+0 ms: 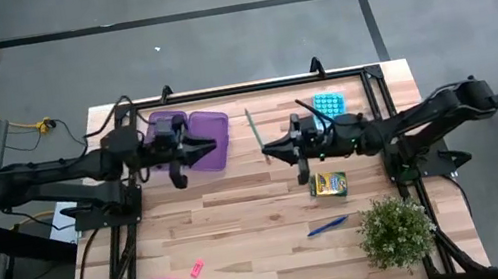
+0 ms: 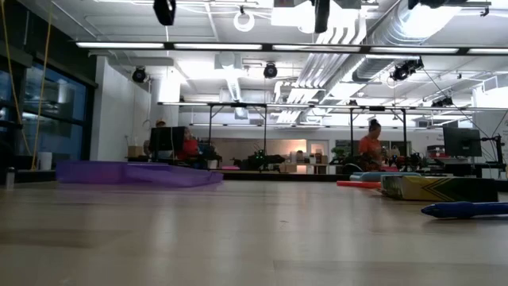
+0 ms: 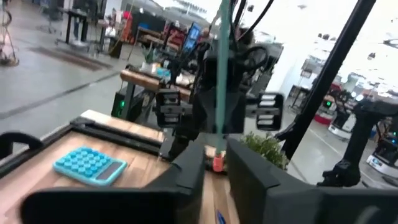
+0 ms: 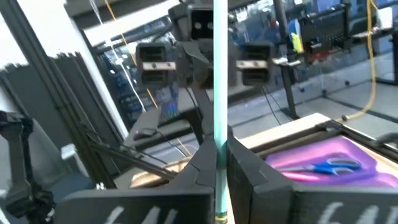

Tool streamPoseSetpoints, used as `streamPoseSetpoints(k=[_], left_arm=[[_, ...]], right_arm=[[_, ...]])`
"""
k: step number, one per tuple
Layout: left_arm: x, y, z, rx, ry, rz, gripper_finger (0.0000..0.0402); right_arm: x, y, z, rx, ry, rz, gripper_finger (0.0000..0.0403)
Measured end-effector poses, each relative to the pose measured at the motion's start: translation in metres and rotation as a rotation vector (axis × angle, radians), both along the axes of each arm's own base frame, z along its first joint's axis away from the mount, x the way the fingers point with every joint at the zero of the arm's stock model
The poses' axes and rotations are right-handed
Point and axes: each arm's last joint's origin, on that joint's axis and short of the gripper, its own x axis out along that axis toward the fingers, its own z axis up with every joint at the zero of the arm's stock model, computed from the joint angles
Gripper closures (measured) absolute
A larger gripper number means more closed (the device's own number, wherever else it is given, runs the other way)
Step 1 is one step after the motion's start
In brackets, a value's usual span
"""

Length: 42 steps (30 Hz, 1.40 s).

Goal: Pack school essentials
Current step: Put the blue pencil with the eraser into the purple supply box

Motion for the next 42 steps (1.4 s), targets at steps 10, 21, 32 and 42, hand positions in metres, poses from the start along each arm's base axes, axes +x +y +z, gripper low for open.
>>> streamPoseSetpoints(k=[10,21,32,42], left_arm=[[0.039,0.003,0.002,0.004,-0.043,-0.025,0.0206],[0.074,0.009,0.002,-0.011,-0.056,-0.049,0.0191],[0.074,0.007,0.004,-0.011,-0.057,-0.094,0.0288],[0.074,0.007,0.004,-0.004,-0.054,-0.075,0.0384]], right_arm=[[0.013,0.001,-0.010,0.022,-0.049,0.007,0.0403],[0.025,0.000,-0.005,-0.016,0.057,0.019,0.0403],[0.026,0.000,-0.004,-0.017,0.046,0.017,0.0403],[0.026,0.000,-0.004,-0.017,0.049,0.019,0.0403]])
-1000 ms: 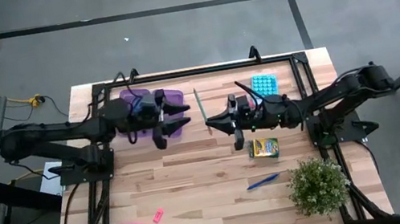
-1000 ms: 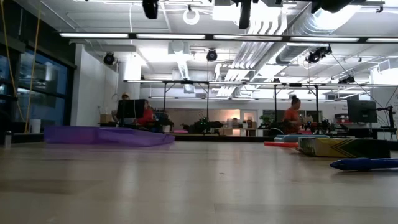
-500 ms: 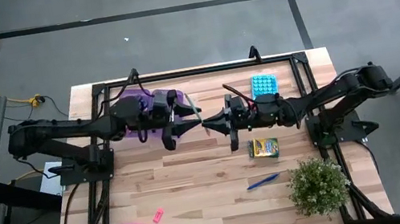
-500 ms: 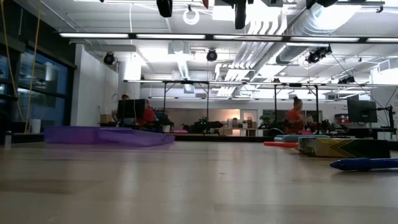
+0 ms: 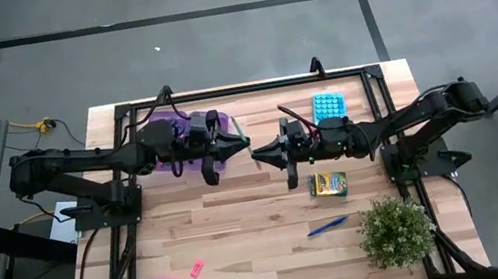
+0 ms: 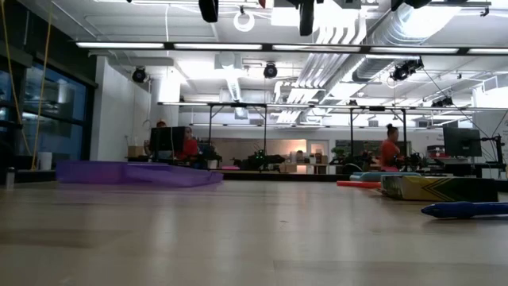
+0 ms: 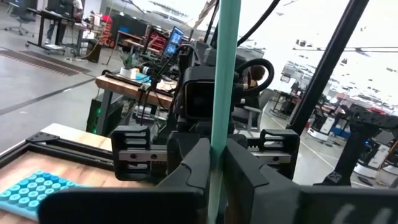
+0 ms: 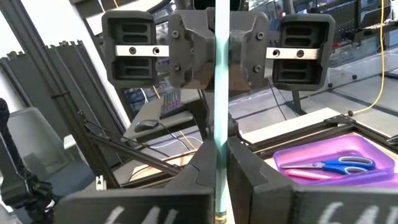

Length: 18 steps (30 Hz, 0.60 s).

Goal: Pack school essentials
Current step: Put the blue pencil with the eraser into the purple supply box

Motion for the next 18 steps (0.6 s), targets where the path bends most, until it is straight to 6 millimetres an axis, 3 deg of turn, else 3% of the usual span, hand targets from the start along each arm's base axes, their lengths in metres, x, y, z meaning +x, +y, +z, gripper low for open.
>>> streamPoseSetpoints(k=[11,18], left_arm=[[0.0001,0.0000,-0.0001,-0.003,0.001,-0.001,0.0396],[0.0002,-0.0001,-0.0004,-0.004,0.001,-0.005,0.0396]], right_arm=[[-0.0001,0.0000,-0.0001,0.002,0.002,0.000,0.0399],[-0.0001,0.0000,-0.0005,0.047,0.004,0.002,0.0355]])
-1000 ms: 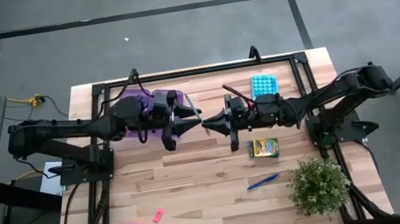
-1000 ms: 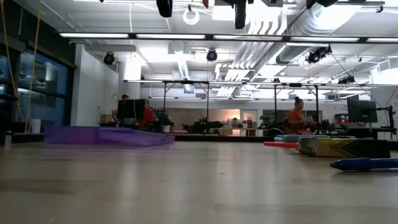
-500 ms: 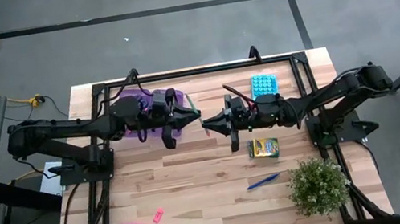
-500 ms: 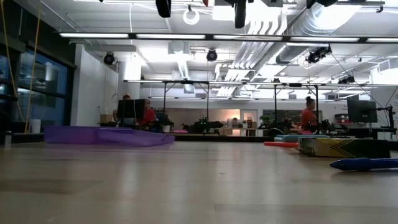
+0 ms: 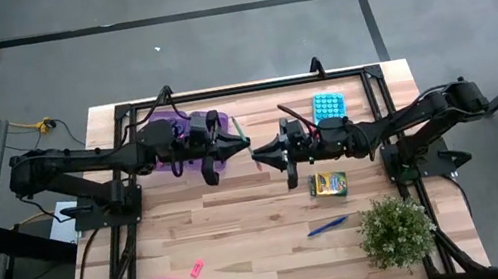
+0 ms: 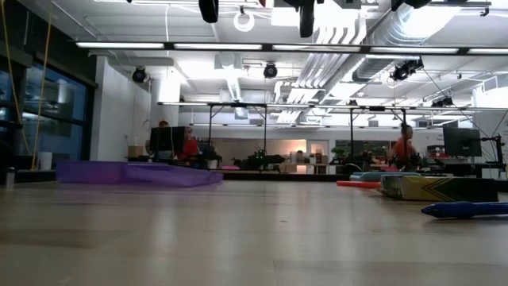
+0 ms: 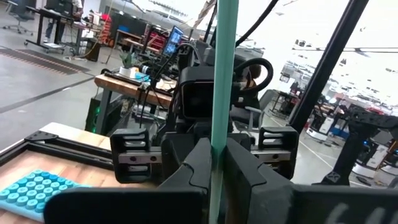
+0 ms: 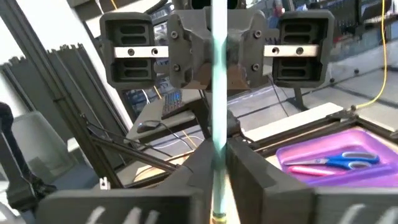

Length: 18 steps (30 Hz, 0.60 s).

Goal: Pack school essentials
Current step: Put the blue pencil with the eraser into the purple supply box

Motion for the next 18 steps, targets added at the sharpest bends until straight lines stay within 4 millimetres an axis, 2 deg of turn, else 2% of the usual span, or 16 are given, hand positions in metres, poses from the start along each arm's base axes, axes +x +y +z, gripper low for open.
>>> streamPoseSetpoints(k=[8,12,15,18], left_arm=[[0.000,0.000,-0.002,-0.002,0.016,-0.007,0.0396],[-0.007,0.001,-0.001,0.018,0.060,0.003,0.0396],[-0.017,-0.001,0.002,0.045,0.105,0.012,0.0396],[-0.031,-0.003,0.007,0.101,0.143,0.031,0.0396]], right_arm=[[-0.002,-0.001,0.003,0.005,-0.015,-0.007,0.0235],[-0.013,-0.006,0.014,-0.006,-0.016,-0.020,0.0179],[-0.027,-0.011,0.026,-0.030,-0.006,-0.035,0.0155],[-0.041,-0.015,0.035,-0.051,0.018,-0.048,0.0147]])
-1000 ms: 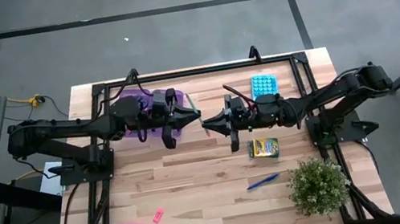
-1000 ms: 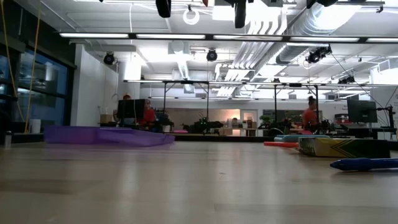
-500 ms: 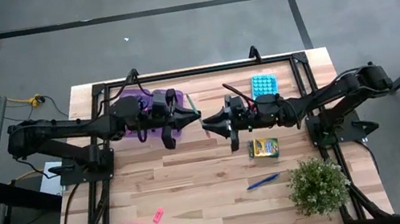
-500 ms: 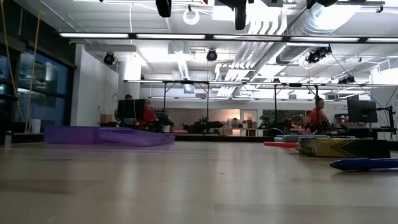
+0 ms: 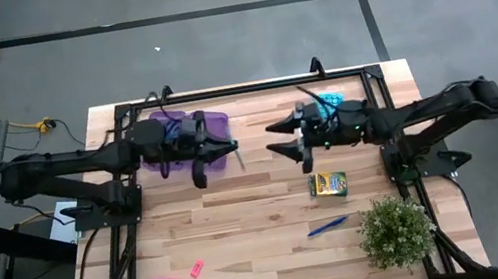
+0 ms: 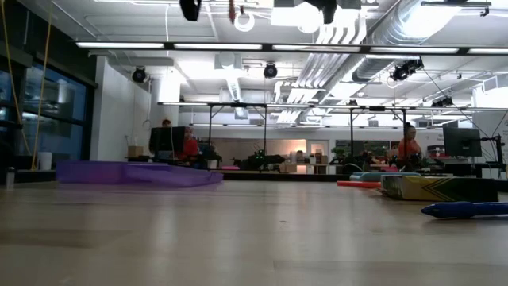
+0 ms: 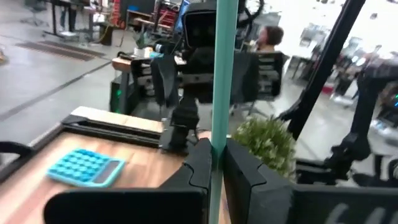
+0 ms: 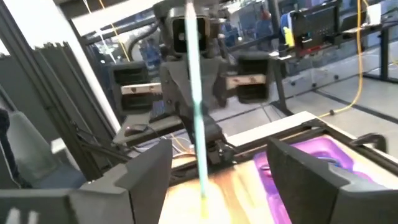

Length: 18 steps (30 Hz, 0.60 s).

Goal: Pack school essentials
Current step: Put the blue pencil with the eraser into the purple supply box

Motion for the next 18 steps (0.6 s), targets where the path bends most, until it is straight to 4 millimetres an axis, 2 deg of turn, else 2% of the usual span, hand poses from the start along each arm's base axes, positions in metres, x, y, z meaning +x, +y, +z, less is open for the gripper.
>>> streamPoseSetpoints(k=[5,11,18], left_arm=[[-0.031,-0.004,0.013,0.073,0.033,0.050,0.0396],[-0.067,-0.010,0.026,0.085,0.025,0.066,0.0396],[-0.087,-0.013,0.029,0.086,0.031,0.092,0.0397]], right_arm=[[-0.019,-0.003,0.013,-0.011,-0.002,-0.010,0.0147],[-0.029,-0.003,0.021,-0.031,-0.026,-0.020,0.0147],[-0.030,-0.003,0.022,-0.031,-0.029,-0.021,0.0146]])
